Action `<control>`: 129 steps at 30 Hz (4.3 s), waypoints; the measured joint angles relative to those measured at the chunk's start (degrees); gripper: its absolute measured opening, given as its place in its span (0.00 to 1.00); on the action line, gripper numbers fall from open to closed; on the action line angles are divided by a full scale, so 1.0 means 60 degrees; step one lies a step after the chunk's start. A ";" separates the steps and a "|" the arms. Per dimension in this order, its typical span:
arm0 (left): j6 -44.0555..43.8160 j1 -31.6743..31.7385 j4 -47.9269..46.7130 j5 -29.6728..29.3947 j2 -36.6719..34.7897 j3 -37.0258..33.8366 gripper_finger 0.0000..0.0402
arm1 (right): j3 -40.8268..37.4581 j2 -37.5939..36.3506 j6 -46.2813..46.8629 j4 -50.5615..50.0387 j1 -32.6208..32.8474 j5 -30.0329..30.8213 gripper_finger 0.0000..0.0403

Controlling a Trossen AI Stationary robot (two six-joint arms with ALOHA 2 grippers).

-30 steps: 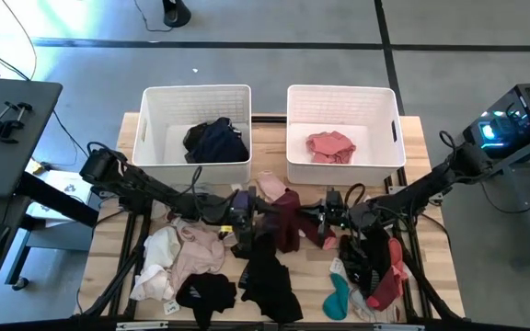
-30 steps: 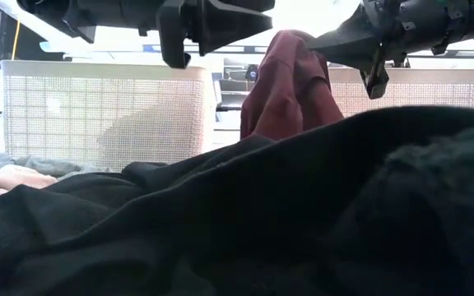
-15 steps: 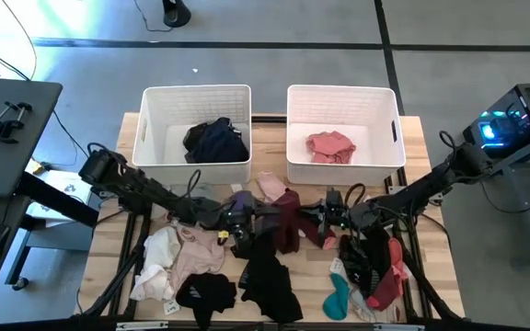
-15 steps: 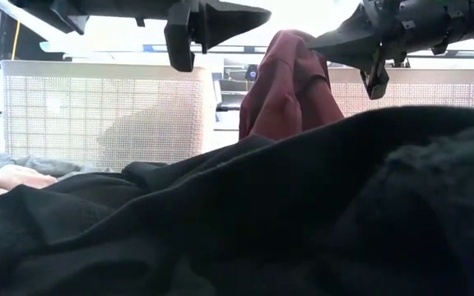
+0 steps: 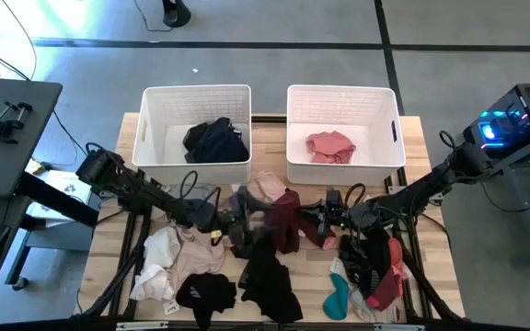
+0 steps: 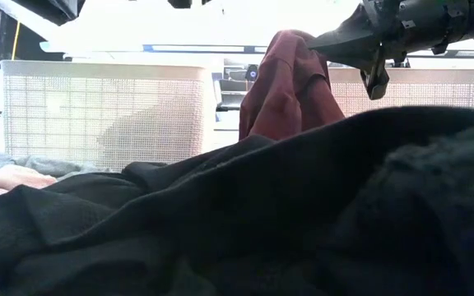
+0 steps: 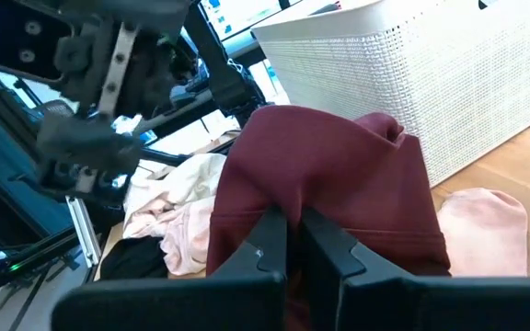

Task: Sort clothes
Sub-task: Put the red shorts into the left white laundry bin

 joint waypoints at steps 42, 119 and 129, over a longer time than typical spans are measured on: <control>-0.1924 0.0896 -0.1103 0.0706 0.1781 0.1082 0.44 | 0.0007 0.0004 -0.1277 0.1687 0.0000 -0.1135 0.01; -0.5050 0.7144 -1.1313 -0.3017 -0.7032 -0.0130 0.00 | -0.0007 0.1147 0.0085 -0.0274 -0.0049 0.1499 0.40; -0.6399 0.9174 -1.3428 -0.0071 -0.5218 0.0709 0.29 | -0.0004 0.1147 -0.0029 -0.0138 -0.0251 0.1385 0.40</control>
